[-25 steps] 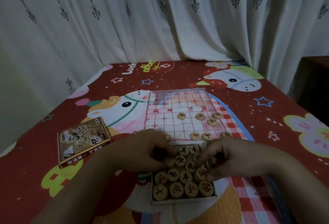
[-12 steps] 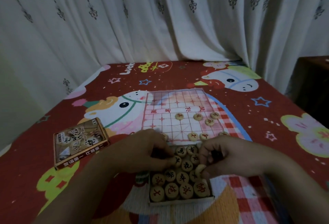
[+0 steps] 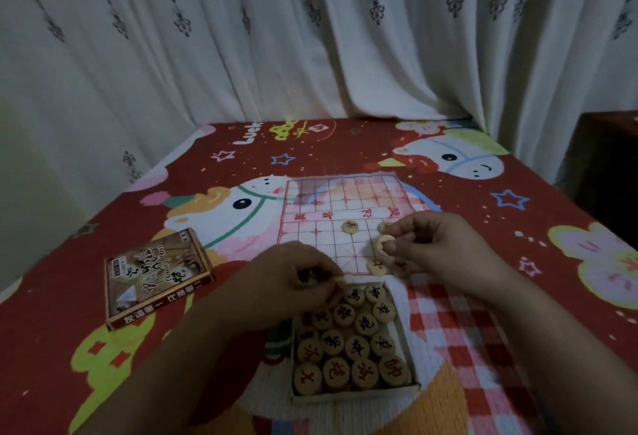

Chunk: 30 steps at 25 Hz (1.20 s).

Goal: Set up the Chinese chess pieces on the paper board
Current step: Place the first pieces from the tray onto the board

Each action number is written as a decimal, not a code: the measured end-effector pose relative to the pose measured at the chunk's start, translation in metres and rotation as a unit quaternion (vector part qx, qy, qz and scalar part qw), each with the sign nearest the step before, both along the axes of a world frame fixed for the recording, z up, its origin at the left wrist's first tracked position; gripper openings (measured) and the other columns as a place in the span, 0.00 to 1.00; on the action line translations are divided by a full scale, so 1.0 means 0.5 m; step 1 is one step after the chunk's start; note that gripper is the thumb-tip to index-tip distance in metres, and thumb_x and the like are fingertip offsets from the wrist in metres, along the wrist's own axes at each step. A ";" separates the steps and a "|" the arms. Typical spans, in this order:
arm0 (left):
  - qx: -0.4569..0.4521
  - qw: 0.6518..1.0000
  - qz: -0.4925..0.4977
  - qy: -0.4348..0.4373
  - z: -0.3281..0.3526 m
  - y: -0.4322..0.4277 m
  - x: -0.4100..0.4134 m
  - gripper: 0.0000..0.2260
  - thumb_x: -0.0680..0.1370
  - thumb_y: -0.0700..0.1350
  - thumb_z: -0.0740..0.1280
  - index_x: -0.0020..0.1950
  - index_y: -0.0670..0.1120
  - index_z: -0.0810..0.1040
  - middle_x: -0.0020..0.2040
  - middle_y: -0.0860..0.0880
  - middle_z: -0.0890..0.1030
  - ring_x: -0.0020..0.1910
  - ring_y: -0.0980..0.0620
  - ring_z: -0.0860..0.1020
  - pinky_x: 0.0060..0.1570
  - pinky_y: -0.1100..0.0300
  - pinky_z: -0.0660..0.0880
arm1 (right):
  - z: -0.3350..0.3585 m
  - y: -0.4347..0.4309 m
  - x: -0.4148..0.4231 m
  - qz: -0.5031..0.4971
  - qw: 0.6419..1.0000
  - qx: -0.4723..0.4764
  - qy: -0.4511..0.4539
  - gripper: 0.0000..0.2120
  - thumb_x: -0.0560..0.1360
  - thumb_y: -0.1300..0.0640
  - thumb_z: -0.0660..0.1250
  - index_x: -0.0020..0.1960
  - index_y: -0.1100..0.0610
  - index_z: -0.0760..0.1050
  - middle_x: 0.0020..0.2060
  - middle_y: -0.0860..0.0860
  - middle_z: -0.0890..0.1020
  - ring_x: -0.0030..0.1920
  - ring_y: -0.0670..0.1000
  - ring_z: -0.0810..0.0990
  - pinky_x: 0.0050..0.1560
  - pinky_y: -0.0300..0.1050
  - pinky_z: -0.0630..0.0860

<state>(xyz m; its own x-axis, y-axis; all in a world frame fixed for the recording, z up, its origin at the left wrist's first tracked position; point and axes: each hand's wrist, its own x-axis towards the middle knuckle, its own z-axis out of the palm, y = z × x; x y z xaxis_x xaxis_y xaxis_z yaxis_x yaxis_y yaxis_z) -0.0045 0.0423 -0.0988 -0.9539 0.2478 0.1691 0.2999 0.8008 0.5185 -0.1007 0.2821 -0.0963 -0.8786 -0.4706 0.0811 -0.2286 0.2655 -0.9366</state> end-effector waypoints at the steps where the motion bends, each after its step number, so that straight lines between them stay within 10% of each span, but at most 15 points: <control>1: 0.026 0.999 0.020 0.016 -0.002 -0.011 -0.004 0.09 0.77 0.50 0.68 0.56 0.55 0.81 0.48 0.60 0.80 0.48 0.62 0.76 0.45 0.71 0.73 | -0.003 -0.011 -0.004 -0.008 1.000 0.007 0.007 0.05 0.74 0.62 0.74 0.49 0.58 0.83 0.40 0.56 0.86 0.40 0.55 0.86 0.44 0.56 0.82; 6: 0.118 0.982 0.135 0.056 -0.019 -0.066 -0.011 0.07 0.78 0.48 0.66 0.54 0.56 0.81 0.47 0.60 0.81 0.43 0.63 0.78 0.40 0.71 0.74 | -0.014 -0.069 -0.013 -0.011 0.999 0.032 0.016 0.04 0.75 0.62 0.73 0.50 0.57 0.82 0.39 0.47 0.85 0.34 0.38 0.82 0.33 0.34 0.77; 11: 0.139 0.977 0.150 0.063 -0.033 -0.076 -0.012 0.08 0.79 0.45 0.66 0.56 0.55 0.80 0.49 0.61 0.81 0.44 0.63 0.79 0.41 0.69 0.75 | -0.016 -0.049 -0.037 -0.069 0.997 0.034 0.020 0.02 0.76 0.60 0.72 0.48 0.55 0.82 0.45 0.57 0.85 0.43 0.55 0.84 0.42 0.52 0.83; 21: 0.102 0.985 0.113 0.084 -0.048 -0.030 -0.023 0.08 0.79 0.46 0.65 0.57 0.51 0.80 0.51 0.58 0.80 0.50 0.62 0.77 0.49 0.67 0.74 | -0.021 0.048 -0.027 -0.009 0.996 0.089 0.032 0.03 0.79 0.61 0.68 0.50 0.56 0.80 0.41 0.46 0.86 0.40 0.46 0.84 0.39 0.38 0.78; 30: 0.092 0.987 0.100 0.088 -0.057 -0.020 -0.023 0.08 0.79 0.47 0.65 0.56 0.52 0.80 0.51 0.60 0.79 0.52 0.64 0.76 0.49 0.74 0.71 | -0.026 0.049 -0.018 0.049 0.988 0.136 0.055 0.05 0.79 0.58 0.68 0.47 0.50 0.80 0.39 0.51 0.85 0.37 0.51 0.81 0.43 0.55 0.80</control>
